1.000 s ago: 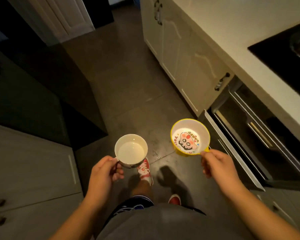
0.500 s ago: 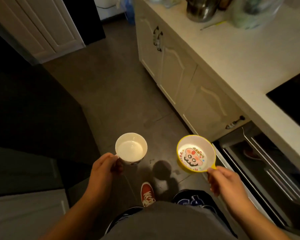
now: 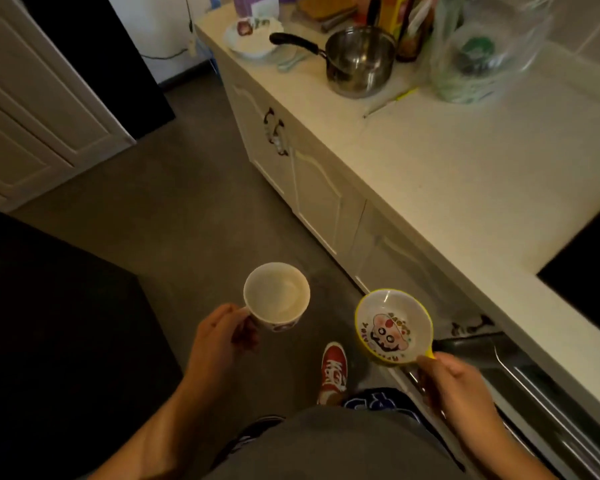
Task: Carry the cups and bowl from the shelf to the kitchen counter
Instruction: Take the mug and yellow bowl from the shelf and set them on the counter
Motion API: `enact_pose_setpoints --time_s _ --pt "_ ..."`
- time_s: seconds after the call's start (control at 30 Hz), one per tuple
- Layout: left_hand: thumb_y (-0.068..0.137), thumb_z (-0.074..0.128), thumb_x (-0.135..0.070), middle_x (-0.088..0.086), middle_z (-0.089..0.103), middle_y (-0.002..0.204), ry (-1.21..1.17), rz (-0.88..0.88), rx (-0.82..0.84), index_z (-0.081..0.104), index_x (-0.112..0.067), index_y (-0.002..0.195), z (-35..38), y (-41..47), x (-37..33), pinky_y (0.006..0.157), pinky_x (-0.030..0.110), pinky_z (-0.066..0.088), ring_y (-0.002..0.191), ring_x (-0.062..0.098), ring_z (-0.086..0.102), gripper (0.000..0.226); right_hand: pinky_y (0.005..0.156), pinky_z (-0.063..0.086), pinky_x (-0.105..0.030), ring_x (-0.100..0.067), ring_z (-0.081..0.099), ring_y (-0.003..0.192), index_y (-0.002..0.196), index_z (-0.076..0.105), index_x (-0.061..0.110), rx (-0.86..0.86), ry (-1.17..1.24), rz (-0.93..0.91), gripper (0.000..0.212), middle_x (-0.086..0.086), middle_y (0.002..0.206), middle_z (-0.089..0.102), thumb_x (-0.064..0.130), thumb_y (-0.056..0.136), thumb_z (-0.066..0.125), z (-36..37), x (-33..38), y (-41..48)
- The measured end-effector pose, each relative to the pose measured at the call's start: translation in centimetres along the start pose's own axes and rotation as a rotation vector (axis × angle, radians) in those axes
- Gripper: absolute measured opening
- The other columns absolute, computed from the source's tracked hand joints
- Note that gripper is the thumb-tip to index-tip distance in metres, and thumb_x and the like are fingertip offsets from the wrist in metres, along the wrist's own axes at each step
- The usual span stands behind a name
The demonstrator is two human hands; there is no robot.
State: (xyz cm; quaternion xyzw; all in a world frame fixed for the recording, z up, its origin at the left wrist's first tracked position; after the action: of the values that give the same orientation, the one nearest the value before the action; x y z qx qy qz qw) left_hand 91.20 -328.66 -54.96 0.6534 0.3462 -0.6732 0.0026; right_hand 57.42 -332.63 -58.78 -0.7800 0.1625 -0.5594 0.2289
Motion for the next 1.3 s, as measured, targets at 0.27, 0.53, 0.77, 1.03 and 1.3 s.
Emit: enact_pose_setpoints --time_s 0.27,0.53,0.77,1.03,1.3 --pt "0.096 0.044 -0.006 0.006 0.059 0.055 -0.136 -0.049 -0.112 0.058 0.001 0.073 0.6 7.1 -4.4 0.048 0.028 0.047 0.049 0.016 0.055 0.028 0.042 0.037 -0.027 -0.009 0.046 0.034 0.052 0.063 0.014 0.049 0.002 -0.009 0.040 0.000 0.040 0.052 0.021 0.091 0.059 2.1 9.2 11.4" --pt "0.099 0.045 -0.005 0.001 0.060 0.054 -0.037 -0.044 0.008 0.059 -0.006 0.066 1.4 19.4 -8.5 0.047 0.025 0.049 0.050 0.013 0.058 0.035 0.048 0.046 -0.029 -0.015 0.056 0.041 0.060 0.065 0.018 -0.012 -0.051 -0.122 0.034 -0.006 0.046 0.060 0.035 0.088 0.056 5.1 16.6 18.0" --pt "0.098 0.049 -0.009 0.006 0.066 0.062 0.066 -0.114 0.315 0.066 -0.012 0.063 7.6 30.2 -15.8 0.053 0.029 0.051 0.056 0.014 0.062 0.038 0.037 0.035 -0.020 -0.011 0.041 0.036 0.051 0.057 0.010 -0.224 0.155 0.029 0.039 -0.001 0.040 0.046 0.015 0.090 0.059 5.8 19.8 21.1" --pt "0.098 0.052 -0.018 0.003 0.076 0.086 0.365 -0.003 0.758 0.071 -0.004 0.083 19.8 34.0 -21.0 0.075 0.028 0.042 0.080 0.002 0.066 0.028 0.048 0.041 -0.033 -0.017 0.048 0.042 0.055 0.057 0.007 -0.554 0.333 0.117 0.036 -0.006 0.044 0.050 0.023 0.088 0.058 2.0 19.9 20.7" --pt "0.096 0.058 -0.025 -0.006 0.078 0.092 0.494 0.074 0.885 0.079 -0.016 0.088 30.2 32.3 -20.1 0.091 0.030 0.048 0.098 0.006 0.066 0.024 0.044 0.041 -0.030 -0.016 0.051 0.046 0.057 0.059 0.005 -0.780 0.392 0.164 0.036 -0.008 0.050 0.055 0.027 0.086 0.058 -3.7 17.7 20.7"
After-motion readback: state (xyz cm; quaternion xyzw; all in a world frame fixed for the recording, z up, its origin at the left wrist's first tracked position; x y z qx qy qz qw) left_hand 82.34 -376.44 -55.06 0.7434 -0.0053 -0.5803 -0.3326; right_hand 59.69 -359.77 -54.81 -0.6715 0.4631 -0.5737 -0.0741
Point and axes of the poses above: each hand's wrist, its own y-axis towards the middle knuckle, its own z-axis out of the palm, x = y × z, the point moved 5 cm from there along y, towards the middle knuckle
